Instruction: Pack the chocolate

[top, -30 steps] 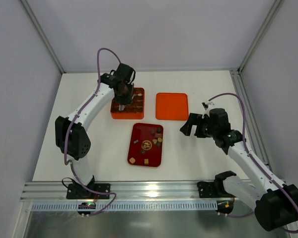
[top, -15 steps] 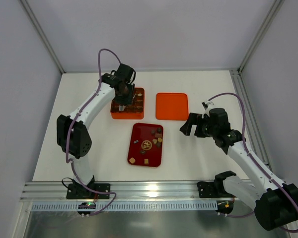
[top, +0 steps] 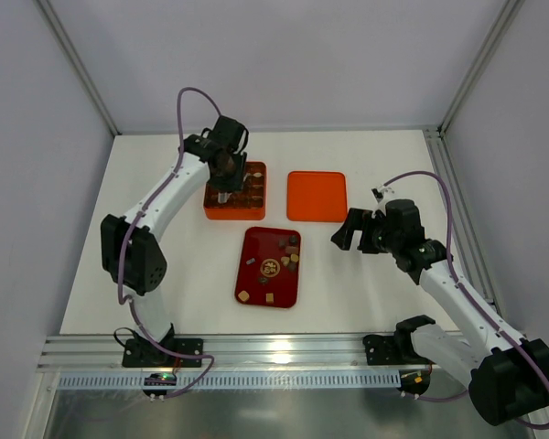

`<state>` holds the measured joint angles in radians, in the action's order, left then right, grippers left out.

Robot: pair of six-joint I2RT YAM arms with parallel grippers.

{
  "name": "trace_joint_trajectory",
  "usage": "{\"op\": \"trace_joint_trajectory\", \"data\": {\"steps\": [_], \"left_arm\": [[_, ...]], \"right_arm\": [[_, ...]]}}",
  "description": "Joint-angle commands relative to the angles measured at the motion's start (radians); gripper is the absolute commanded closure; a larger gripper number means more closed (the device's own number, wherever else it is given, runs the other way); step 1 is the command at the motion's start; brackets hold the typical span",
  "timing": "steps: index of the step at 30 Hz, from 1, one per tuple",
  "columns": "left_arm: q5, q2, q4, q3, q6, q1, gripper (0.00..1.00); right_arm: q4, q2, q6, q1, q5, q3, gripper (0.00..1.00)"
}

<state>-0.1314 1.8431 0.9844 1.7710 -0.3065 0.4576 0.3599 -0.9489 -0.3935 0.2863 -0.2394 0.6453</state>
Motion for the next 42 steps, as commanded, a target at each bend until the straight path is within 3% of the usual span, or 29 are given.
{"op": "trace_joint_trajectory", "data": {"steps": [1,9,16,24,42], "left_arm": [[-0.028,-0.105,-0.020,0.058,-0.008,-0.013,0.61],[-0.051,-0.219,-0.067,-0.044,-0.063,-0.146,0.61],[-0.057,-0.245,-0.170,-0.220,-0.100,-0.296,0.62],[-0.077,-0.173,-0.239,-0.254,-0.108,-0.422,0.63],[-0.105,0.074,-0.306,-0.248,-0.098,-0.510,0.61]], "right_arm": [[-0.033,0.018,0.013,0.002,-0.017,0.039,0.00],[-0.044,0.021,0.013,0.004,-0.043,0.037,0.00],[-0.068,-0.016,0.016,0.004,-0.087,0.042,0.00],[-0.075,-0.011,0.013,0.005,-0.113,0.034,0.00],[-0.059,0.035,0.016,0.007,-0.120,0.011,0.00]]}}
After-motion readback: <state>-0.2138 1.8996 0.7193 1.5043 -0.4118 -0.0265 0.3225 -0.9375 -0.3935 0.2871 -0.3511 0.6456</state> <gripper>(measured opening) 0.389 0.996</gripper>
